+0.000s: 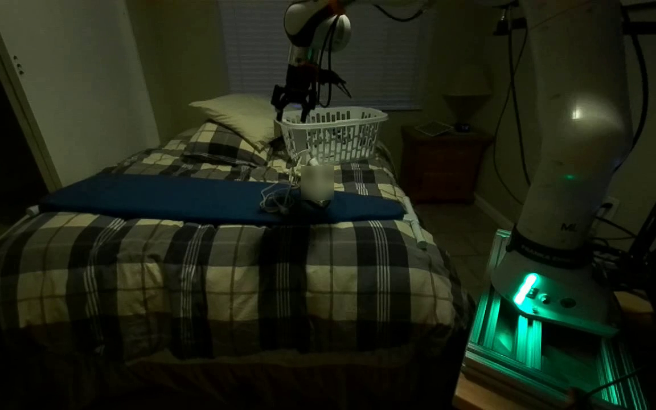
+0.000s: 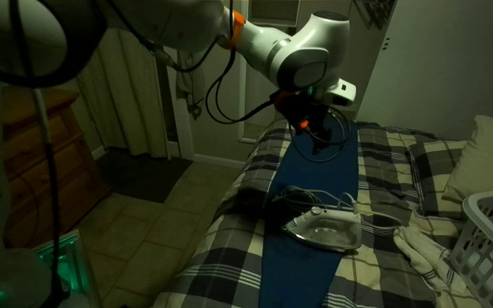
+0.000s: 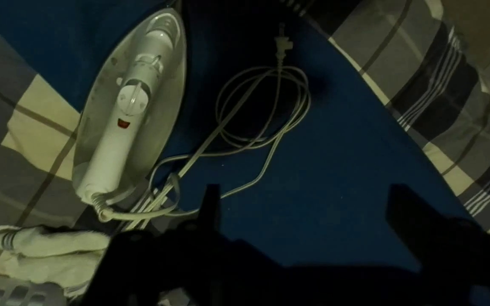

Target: Move the power cord to the right side of the iron

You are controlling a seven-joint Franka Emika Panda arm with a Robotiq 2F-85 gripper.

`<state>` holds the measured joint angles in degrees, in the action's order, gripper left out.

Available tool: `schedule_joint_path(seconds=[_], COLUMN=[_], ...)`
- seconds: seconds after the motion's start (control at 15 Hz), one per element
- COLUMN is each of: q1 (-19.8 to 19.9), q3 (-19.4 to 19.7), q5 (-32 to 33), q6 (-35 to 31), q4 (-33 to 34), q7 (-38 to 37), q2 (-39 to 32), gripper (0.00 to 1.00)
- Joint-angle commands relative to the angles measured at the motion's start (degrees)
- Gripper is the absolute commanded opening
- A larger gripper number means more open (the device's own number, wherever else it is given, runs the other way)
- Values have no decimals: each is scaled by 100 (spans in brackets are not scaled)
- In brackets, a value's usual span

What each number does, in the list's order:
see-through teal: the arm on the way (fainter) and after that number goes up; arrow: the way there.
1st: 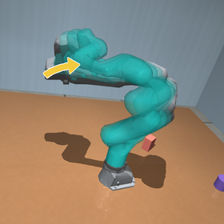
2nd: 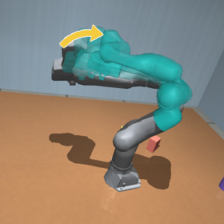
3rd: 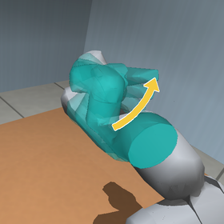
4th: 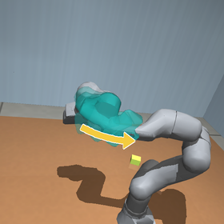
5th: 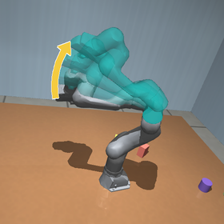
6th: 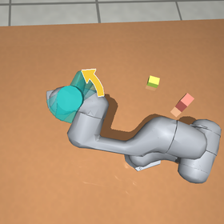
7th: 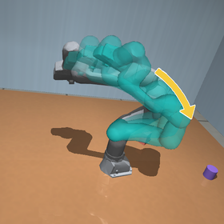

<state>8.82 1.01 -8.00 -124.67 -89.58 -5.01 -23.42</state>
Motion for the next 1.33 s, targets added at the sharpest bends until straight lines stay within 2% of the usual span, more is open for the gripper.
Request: schedule_joint_path(seconds=[0.0, 0.33, 0.6, 0.67, 0.87, 1.27], q1=[-55, -294, -439, -350, -398, -394], q3=[92, 319, 447, 337, 370, 388], q5=[-231, 69, 205, 55, 109, 121], q6=[545, 380, 702, 385, 474, 576], q4=[1186, 2192, 3071, 2325, 2754, 2889], q7=[-299, -1093, -1412, -1166, -1277, -1291], q2=[-1093, -2299, -3133, -2661, -3026, -3049], gripper=[100, 100, 100, 100, 100, 100])
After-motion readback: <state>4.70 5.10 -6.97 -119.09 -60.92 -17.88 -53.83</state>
